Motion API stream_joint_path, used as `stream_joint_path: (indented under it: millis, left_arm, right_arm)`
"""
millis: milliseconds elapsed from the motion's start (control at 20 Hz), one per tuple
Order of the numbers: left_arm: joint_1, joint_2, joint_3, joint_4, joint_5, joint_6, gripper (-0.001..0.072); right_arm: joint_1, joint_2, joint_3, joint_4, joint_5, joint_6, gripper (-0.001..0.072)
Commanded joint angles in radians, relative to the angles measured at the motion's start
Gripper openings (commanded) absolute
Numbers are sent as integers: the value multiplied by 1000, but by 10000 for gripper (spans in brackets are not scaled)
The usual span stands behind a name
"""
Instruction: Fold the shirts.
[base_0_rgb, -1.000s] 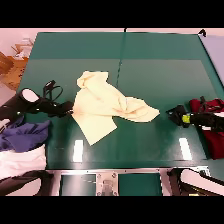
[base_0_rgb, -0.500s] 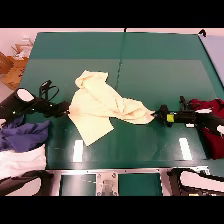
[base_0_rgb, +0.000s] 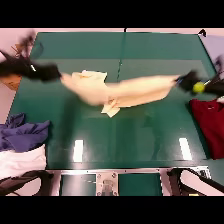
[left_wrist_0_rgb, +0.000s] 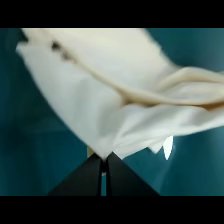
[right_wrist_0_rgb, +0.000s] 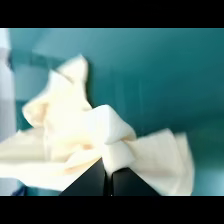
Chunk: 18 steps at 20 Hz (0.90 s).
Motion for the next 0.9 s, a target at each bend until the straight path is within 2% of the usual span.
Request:
stream_joint_path:
  millis: [0, 100, 150, 300, 400, 550, 700, 850]
  left_arm:
    - [-2, 2, 491, -34, -89, 1, 23]
    - [-2, 13, 755, -45, -69, -3, 23]
    - [-2, 47, 804, -44, -23, -2, 23]
    - [-2, 229, 733, -38, 172, 36, 23]
    - [-2, 325, 671, -28, 253, 61, 23]
    - [-2, 367, 663, -8, 290, 95, 23]
    - [-2, 357, 649, 33, 291, 93, 23]
    - [-2, 343, 525, 34, 297, 94, 23]
  right_arm:
    - [-66, 146, 313, 3, 80, 69, 16]
    - [-106, 210, 458, 3, 75, 84, 15]
    - [-137, 241, 520, 3, 66, 91, 16]
    - [-245, 336, 644, 2, -14, 102, 16]
    - [-323, 392, 694, 0, -60, 101, 16]
    - [-373, 432, 721, -25, -101, 101, 16]
    - [-373, 418, 713, -63, -106, 97, 16]
    - [-358, 384, 649, -61, -74, 42, 16]
